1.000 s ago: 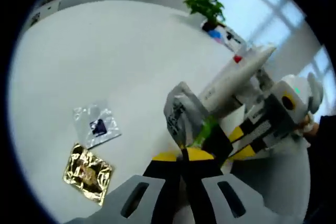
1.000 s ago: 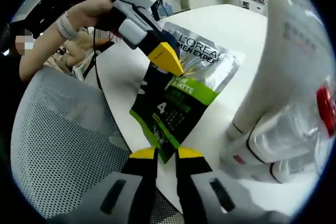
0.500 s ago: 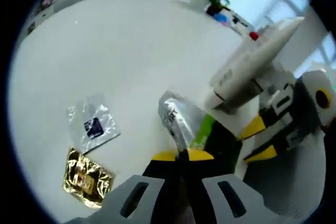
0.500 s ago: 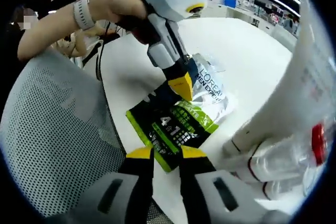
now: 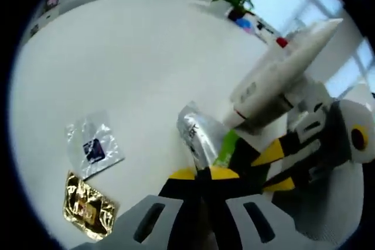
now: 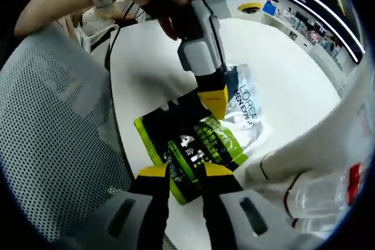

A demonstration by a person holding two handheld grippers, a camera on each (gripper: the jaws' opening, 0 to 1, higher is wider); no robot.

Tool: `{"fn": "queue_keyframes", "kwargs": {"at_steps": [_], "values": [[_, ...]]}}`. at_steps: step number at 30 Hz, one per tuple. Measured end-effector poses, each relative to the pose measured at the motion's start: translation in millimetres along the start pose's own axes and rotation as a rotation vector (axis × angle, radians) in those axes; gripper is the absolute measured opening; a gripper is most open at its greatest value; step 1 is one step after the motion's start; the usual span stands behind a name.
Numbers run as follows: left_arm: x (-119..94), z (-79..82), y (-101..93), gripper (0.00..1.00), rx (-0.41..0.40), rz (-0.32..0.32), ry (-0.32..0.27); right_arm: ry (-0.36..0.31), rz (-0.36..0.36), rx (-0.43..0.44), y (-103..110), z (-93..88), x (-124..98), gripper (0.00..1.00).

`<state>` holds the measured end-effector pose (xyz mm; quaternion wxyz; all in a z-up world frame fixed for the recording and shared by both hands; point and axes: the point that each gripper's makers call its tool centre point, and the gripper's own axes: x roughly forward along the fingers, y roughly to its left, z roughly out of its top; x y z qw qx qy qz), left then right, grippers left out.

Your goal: Arrange the skincare products in the storage area until every visible bottle or jar stands upright without overlapping.

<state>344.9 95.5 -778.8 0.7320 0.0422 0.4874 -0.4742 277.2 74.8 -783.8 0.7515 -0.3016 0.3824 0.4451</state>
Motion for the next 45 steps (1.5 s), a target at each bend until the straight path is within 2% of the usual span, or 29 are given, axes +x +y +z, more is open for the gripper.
{"fn": "queue_keyframes", "kwargs": {"at_steps": [7,12,14,16,17,21,24,25,26,28,30,31,34,37,45], "values": [[-2,3.4,1.8,0.03,0.048,0.022,-0.006,-0.011,0.006,0.033,-1,0.4,0,0.22],[-9,7.6,13.1,0.12,0.069,0.077,-0.022,-0.011,0.006,0.029,-1,0.4,1,0.22],[-17,14.9,24.1,0.16,0.118,0.153,-0.042,-0.010,0.005,0.027,-1,0.4,1,0.22],[-28,23.8,34.7,0.15,0.182,0.244,-0.067,-0.007,0.002,0.029,-1,-0.1,1,0.22],[-32,25.8,36.3,0.15,0.189,0.260,-0.073,-0.006,0.001,0.023,-1,-0.1,1,0.22],[-44,38.7,32.1,0.24,0.226,0.262,-0.140,0.006,-0.002,0.013,0,-0.3,1,0.22],[-47,42.1,20.9,0.23,0.251,0.228,-0.157,0.005,-0.001,0.023,-1,-0.9,1,0.22],[-45,42.5,13.2,0.22,0.281,0.190,-0.155,0.003,0.001,0.026,-1,-1.0,1,0.22],[-43,41.6,7.9,0.22,0.298,0.162,-0.150,0.003,0.002,0.029,-1,-1.2,1,0.22],[-35,33.3,0.4,0.23,0.282,0.113,-0.110,0.003,0.002,0.026,-1,-1.2,1,0.22],[-30,25.4,5.5,0.27,0.270,0.134,-0.062,0.002,0.001,0.024,0,-1.1,1,0.22],[-27,20.9,9.9,0.29,0.292,0.151,-0.030,0.002,0.001,0.026,0,-1.1,1,0.22],[-18,4.9,12.0,0.27,0.244,0.132,0.038,0.000,0.001,0.029,0,-1.3,1,0.22],[-15,-0.5,17.8,0.27,0.270,0.153,0.065,0.001,0.001,0.030,0,-1.1,1,0.22],[-13,-3.5,23.8,0.23,0.266,0.180,0.085,-0.003,0.003,0.035,0,-0.7,1,0.22]]}}
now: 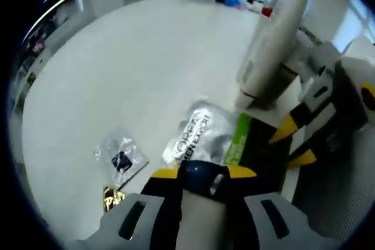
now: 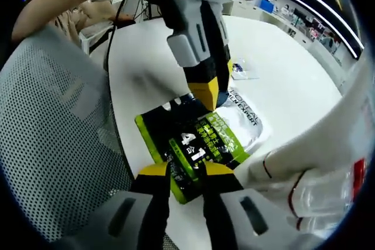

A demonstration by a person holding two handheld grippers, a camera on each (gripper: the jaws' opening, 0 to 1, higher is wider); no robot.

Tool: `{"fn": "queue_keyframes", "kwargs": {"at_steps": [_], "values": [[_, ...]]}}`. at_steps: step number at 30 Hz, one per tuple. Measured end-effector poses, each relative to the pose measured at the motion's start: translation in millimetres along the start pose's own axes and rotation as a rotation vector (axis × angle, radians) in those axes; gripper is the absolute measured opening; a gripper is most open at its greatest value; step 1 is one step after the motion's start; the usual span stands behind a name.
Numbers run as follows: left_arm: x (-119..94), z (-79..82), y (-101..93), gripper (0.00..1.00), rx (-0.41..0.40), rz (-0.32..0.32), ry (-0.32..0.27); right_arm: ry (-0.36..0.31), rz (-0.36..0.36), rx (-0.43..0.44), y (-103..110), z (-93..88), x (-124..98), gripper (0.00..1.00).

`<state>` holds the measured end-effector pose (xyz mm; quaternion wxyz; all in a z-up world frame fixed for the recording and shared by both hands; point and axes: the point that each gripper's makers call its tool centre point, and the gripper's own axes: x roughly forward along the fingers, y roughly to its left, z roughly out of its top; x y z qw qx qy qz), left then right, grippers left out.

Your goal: Arrange the skincare products in the storage area until every visible bottle or jar stands upright without overlapping.

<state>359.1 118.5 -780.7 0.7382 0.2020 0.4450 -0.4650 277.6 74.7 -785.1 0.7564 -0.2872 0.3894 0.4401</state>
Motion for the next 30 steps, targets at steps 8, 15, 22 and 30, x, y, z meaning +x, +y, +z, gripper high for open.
{"fn": "queue_keyframes", "kwargs": {"at_steps": [8,15,22,30], "values": [[2,4.2,2.3,0.23,0.020,0.016,-0.015,0.001,-0.005,0.001,-3,0.6,1,0.22],[1,4.9,1.7,0.25,0.027,0.027,-0.014,-0.004,-0.006,0.002,-4,0.7,1,0.22],[-14,16.6,-1.7,0.33,0.005,0.018,-0.075,-0.008,0.007,0.014,-4,0.1,1,0.22],[-40,11.6,-11.5,0.37,0.010,0.047,-0.097,-0.010,0.013,0.016,-6,0.3,1,0.22]]}}
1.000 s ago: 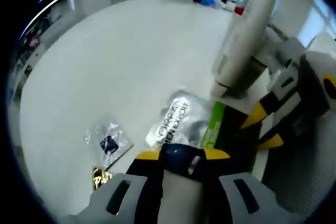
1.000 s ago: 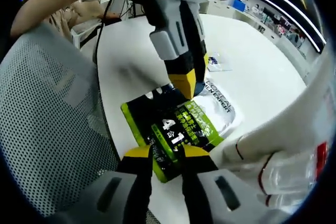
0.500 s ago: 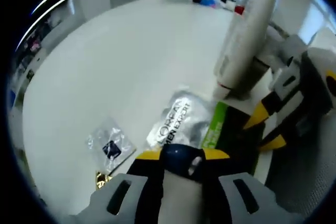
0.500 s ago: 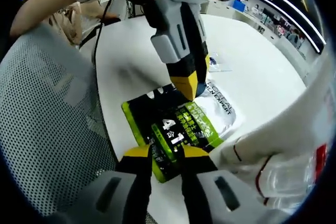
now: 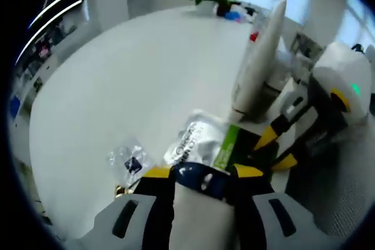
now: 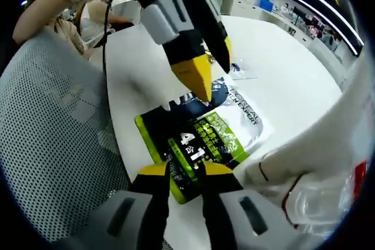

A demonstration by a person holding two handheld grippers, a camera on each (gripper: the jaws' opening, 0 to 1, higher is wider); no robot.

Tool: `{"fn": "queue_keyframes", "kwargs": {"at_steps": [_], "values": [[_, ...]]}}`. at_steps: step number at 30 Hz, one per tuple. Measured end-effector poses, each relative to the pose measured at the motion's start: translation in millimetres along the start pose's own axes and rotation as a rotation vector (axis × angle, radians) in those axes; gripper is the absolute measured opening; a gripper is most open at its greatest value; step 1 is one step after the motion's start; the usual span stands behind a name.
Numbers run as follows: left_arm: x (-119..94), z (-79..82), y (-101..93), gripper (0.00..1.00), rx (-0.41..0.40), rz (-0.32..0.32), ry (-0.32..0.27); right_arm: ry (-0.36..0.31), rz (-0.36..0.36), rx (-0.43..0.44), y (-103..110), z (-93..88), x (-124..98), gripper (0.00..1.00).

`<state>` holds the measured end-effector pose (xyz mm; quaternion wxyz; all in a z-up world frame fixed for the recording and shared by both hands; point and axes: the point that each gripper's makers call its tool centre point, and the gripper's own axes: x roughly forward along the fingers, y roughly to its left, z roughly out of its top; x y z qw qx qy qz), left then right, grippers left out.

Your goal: Arrange the skincare products in the storage area until every visible bottle or jar stands upright without overlapping.

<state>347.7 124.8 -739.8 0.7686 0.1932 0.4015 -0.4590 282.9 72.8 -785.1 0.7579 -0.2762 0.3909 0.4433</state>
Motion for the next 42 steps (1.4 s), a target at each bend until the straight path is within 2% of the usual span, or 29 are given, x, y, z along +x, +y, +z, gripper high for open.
{"fn": "queue_keyframes", "kwargs": {"at_steps": [7,11,18,23,29,33,34,37,42], "values": [[-26,-7.8,-7.0,0.40,-0.011,0.033,-0.043,-0.010,0.003,-0.001,-1,0.1,0,0.22],[-42,-10.7,-15.3,0.42,-0.041,0.031,-0.104,-0.014,0.006,0.005,-1,0.4,0,0.22],[-61,-15.5,-16.8,0.49,-0.037,0.076,-0.164,-0.024,0.006,-0.002,-1,0.7,0,0.22],[-76,-12.7,-17.2,0.55,-0.097,0.089,-0.244,-0.027,0.008,0.004,-1,0.8,-1,0.22],[-91,-18.3,-17.1,0.57,-0.141,0.134,-0.283,-0.007,0.000,-0.041,1,1.9,-4,0.25],[-94,-25.2,-18.6,0.63,-0.181,0.124,-0.307,-0.016,0.018,-0.045,7,4.1,-4,0.26],[-94,-26.1,-18.8,0.63,-0.185,0.128,-0.301,-0.011,0.026,-0.072,9,5.2,-3,0.27],[-98,-28.7,-20.3,0.65,-0.155,0.148,-0.283,-0.045,0.010,-0.076,8,14.4,-10,0.27],[-115,-28.0,-15.7,0.67,-0.187,0.178,-0.338,-0.094,-0.006,-0.076,9,28.6,-27,0.28]]}}
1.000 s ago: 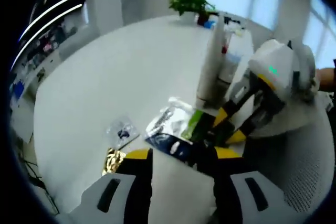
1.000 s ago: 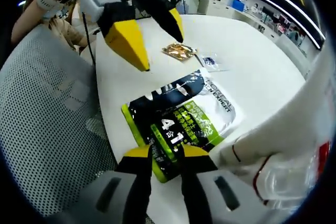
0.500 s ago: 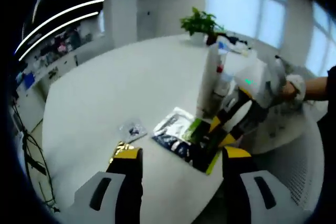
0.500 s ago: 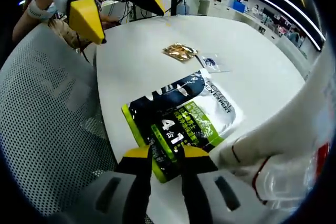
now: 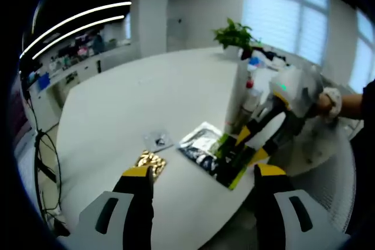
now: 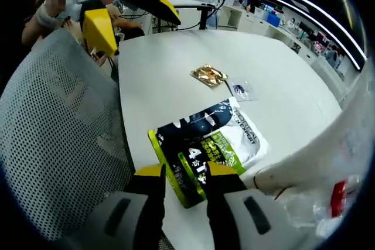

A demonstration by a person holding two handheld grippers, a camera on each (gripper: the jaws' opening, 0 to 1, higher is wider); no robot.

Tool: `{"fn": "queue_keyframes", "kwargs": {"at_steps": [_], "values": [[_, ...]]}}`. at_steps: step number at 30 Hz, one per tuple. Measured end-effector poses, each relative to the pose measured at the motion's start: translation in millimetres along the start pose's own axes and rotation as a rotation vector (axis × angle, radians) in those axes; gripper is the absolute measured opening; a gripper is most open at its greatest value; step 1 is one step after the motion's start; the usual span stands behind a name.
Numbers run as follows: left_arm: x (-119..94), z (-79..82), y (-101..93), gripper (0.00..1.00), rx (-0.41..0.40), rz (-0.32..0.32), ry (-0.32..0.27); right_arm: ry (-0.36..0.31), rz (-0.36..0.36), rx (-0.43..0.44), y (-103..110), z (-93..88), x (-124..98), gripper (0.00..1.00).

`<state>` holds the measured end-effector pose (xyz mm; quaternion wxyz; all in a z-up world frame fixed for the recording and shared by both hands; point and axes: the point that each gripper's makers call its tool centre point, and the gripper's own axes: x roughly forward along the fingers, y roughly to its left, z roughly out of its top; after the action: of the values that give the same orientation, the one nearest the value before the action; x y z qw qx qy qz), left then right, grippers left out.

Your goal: Arrange the skincare products in the storage area until every visible bottle or jar stands upright without overlapping.

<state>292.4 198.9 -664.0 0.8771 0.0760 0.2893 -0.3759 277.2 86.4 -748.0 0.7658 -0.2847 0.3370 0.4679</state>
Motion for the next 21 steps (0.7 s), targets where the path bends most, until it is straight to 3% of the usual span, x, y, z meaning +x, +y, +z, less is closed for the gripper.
{"fn": "queue_keyframes", "kwargs": {"at_steps": [13,21], "values": [[-11,-10.2,10.6,0.77,-0.027,0.032,0.011,-0.161,-0.119,0.144,-7,24.6,-56,0.38],[-11,-19.6,13.0,0.84,-0.044,0.037,0.019,-0.183,-0.236,0.204,-16,15.7,-95,0.50]]}}
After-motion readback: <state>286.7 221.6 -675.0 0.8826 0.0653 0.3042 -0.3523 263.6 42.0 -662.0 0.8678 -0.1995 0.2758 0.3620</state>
